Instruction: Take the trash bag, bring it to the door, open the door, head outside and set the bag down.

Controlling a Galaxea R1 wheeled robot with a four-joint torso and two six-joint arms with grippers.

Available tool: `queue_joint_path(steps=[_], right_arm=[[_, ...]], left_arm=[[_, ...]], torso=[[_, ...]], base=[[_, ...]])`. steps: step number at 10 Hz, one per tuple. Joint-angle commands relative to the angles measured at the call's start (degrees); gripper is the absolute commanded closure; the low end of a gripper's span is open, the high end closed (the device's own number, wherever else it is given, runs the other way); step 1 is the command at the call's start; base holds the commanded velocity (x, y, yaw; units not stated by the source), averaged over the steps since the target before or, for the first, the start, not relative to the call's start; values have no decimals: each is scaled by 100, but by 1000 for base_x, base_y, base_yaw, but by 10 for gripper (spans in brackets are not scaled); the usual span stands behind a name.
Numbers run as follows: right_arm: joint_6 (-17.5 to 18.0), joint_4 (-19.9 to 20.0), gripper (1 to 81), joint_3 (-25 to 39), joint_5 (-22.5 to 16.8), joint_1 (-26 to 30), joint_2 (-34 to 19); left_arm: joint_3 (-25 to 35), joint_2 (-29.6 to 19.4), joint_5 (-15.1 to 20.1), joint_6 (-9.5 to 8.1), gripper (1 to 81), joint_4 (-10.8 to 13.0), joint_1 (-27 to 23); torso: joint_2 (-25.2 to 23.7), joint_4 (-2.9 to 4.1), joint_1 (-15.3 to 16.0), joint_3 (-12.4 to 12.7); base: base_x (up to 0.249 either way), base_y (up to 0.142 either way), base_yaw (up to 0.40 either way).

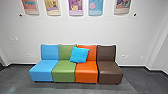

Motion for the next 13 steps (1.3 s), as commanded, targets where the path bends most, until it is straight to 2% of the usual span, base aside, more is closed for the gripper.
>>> queue_joint_path(steps=[1,13], right_arm=[[-27,-55,10,7,-358,214,-7],[-18,-108,10,7,-358,205,20]], left_arm=[[-16,22,482,39,811,49,-322],[-16,110,509,48,811,154,-331]], torso=[[0,0,0,0],[0,0,0,0]], base=[[0,0,-186],[0,0,-288]])
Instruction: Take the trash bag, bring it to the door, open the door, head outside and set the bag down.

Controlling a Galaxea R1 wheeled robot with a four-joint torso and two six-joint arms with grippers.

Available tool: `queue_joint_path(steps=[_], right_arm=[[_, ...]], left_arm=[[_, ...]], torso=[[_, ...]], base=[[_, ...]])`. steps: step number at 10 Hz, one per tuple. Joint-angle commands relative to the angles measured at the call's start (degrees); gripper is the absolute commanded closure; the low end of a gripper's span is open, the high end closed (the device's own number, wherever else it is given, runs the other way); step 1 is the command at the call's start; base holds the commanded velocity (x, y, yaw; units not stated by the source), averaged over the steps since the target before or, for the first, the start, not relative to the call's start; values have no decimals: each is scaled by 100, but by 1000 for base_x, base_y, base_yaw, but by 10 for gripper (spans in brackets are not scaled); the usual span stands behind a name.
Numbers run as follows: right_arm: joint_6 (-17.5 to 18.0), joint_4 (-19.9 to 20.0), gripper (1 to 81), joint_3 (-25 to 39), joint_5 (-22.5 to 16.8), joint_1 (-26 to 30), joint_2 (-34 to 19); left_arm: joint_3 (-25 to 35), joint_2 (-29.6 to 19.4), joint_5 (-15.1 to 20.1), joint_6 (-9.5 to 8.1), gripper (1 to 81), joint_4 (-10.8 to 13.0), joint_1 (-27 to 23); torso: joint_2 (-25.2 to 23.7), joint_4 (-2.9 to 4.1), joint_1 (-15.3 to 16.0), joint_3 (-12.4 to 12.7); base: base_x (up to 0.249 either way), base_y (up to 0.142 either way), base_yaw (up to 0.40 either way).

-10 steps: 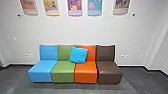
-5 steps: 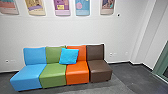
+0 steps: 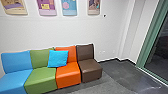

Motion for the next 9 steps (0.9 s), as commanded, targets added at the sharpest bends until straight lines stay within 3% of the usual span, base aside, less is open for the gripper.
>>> queue_joint_path(steps=[1,9], right_arm=[[-16,-31,10,24,-355,221,24],[-7,-101,10,16,-364,204,85]], left_arm=[[6,26,469,36,811,81,-303],[6,35,461,54,811,99,-302]], torso=[[0,0,0,0],[0,0,0,0]], base=[[0,0,-330],[0,0,-332]])
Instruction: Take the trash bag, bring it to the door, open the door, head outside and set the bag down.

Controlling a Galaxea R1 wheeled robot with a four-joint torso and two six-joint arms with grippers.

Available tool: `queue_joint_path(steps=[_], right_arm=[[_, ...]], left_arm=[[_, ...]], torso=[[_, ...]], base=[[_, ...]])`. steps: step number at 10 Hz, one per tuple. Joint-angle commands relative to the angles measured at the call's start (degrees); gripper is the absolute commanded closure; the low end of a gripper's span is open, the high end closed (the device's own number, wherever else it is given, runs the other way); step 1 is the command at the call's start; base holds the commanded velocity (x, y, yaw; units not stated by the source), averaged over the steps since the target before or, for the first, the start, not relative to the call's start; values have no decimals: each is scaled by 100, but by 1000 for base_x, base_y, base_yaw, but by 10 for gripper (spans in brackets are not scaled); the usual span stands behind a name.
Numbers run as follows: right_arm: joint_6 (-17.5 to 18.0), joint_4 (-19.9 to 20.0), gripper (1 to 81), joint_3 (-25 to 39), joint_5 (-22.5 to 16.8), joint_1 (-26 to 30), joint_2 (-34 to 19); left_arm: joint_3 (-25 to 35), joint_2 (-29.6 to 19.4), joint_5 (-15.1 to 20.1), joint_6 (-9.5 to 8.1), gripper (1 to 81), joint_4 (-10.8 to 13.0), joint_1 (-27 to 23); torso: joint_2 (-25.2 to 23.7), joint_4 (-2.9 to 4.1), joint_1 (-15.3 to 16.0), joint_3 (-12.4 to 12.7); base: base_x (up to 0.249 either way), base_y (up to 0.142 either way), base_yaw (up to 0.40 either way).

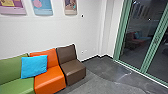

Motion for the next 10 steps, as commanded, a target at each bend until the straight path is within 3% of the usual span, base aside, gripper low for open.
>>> queue_joint_path(steps=[1,10], right_arm=[[-7,-53,10,25,-361,206,35],[-7,-62,10,25,-362,224,70]], left_arm=[[6,2,466,50,811,24,-300],[6,29,457,85,811,16,-291]], torso=[[0,-2,0,0],[0,0,0,0]], base=[[0,0,-335],[0,0,-337]])
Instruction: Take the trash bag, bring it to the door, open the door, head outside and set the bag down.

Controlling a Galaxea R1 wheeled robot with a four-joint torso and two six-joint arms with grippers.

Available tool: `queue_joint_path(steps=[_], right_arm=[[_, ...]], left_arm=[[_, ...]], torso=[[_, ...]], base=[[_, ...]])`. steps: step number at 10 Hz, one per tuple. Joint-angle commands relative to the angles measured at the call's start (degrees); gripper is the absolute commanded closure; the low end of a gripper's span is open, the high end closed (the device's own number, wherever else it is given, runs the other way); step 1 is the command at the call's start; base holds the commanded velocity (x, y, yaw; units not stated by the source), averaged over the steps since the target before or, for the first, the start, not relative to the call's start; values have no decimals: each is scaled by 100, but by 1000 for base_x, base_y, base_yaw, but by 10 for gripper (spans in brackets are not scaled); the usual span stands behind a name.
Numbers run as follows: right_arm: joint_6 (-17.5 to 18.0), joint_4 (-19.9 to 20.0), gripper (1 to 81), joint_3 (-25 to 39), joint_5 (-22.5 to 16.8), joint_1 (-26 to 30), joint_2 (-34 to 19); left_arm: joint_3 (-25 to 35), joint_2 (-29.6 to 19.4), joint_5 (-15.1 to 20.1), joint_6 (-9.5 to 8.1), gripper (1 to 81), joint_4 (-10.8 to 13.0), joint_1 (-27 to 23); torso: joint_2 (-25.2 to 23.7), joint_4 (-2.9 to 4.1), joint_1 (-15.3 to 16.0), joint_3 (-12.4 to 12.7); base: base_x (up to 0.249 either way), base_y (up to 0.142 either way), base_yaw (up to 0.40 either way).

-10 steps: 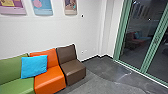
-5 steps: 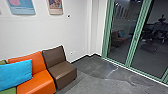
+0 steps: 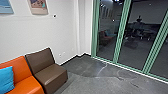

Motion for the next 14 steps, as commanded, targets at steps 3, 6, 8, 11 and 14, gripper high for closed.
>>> queue_joint_path(steps=[3,6,8,11,14], right_arm=[[-9,-90,10,27,-357,236,48],[-9,-99,10,27,-357,254,48],[-9,-99,10,9,-357,245,57],[-9,-99,10,-9,-357,227,57],[-9,-99,10,-17,-357,227,66]], left_arm=[[11,5,468,63,811,2,-307],[11,5,468,63,811,2,-307],[11,-4,468,63,811,2,-307],[11,5,468,63,811,2,-307],[11,-13,468,63,811,2,-307]], torso=[[0,0,0,0],[0,0,0,0],[0,0,0,0],[0,0,-2,0],[0,0,-2,0]], base=[[0,0,-338],[0,0,-339],[0,0,-340],[0,0,-342],[0,0,-343]])
